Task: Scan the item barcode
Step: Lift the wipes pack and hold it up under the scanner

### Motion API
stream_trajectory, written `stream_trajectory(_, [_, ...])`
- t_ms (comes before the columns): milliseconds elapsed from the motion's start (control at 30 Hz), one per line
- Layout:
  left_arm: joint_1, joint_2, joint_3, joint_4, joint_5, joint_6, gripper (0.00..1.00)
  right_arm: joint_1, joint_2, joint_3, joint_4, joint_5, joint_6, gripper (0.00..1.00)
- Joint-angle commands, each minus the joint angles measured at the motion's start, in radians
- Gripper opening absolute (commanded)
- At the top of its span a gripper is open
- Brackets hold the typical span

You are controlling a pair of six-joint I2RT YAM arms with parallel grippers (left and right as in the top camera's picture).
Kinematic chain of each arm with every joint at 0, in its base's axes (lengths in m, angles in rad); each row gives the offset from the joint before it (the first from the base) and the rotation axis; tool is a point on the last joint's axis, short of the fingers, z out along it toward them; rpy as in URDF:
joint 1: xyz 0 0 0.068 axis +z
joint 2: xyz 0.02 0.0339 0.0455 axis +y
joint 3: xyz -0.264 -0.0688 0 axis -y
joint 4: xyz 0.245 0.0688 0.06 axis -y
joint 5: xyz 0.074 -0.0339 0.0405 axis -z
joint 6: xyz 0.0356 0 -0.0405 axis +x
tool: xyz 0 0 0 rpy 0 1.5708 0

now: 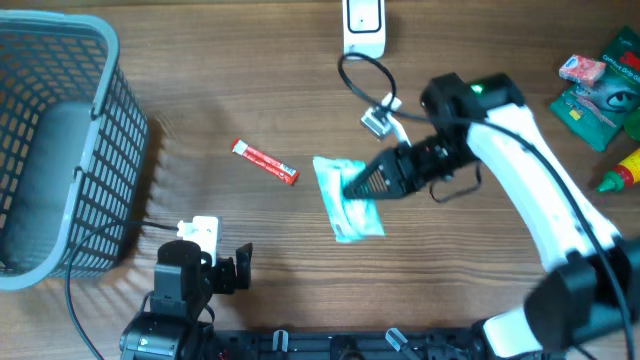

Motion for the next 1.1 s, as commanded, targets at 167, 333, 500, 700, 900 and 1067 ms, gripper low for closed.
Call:
stream_trajectory(167, [-0.005, -0.001, -0.001, 0.002, -0.010, -0.002, 1.00, -0.003, -0.085, -0.036, 0.162, 0.156, -0.095, 0.04])
stream_trajectory(333, [-0.005, -0.001, -0.001, 0.002, -0.010, -0.002, 1.00, -0.003, -0.079, -0.036, 0.529, 0.648, 0.179, 0.05])
stream_trajectory(500, [-0.005, -0.001, -0.001, 0.002, -0.010, -0.002, 1.00, -0.002, -0.056, -0.036, 0.849, 0.776, 0.356, 0.05])
stream_trajectory(700, [-0.005, -0.001, -0.001, 0.002, -0.010, -0.002, 1.00, 0.000, -0.030, -0.036, 1.157, 0.977, 0.419, 0.04])
stream_trajectory(900, [-0.005, -0.001, -0.001, 0.002, -0.010, -0.002, 1.00, 0.000, 0.034, -0.035, 1.333, 1.123, 0.432, 0.04])
stream_trajectory(1067, [-0.005, -0.001, -0.001, 0.002, -0.010, -0.002, 1.00, 0.000, 0.146, -0.020, 1.514, 1.189, 0.414, 0.04])
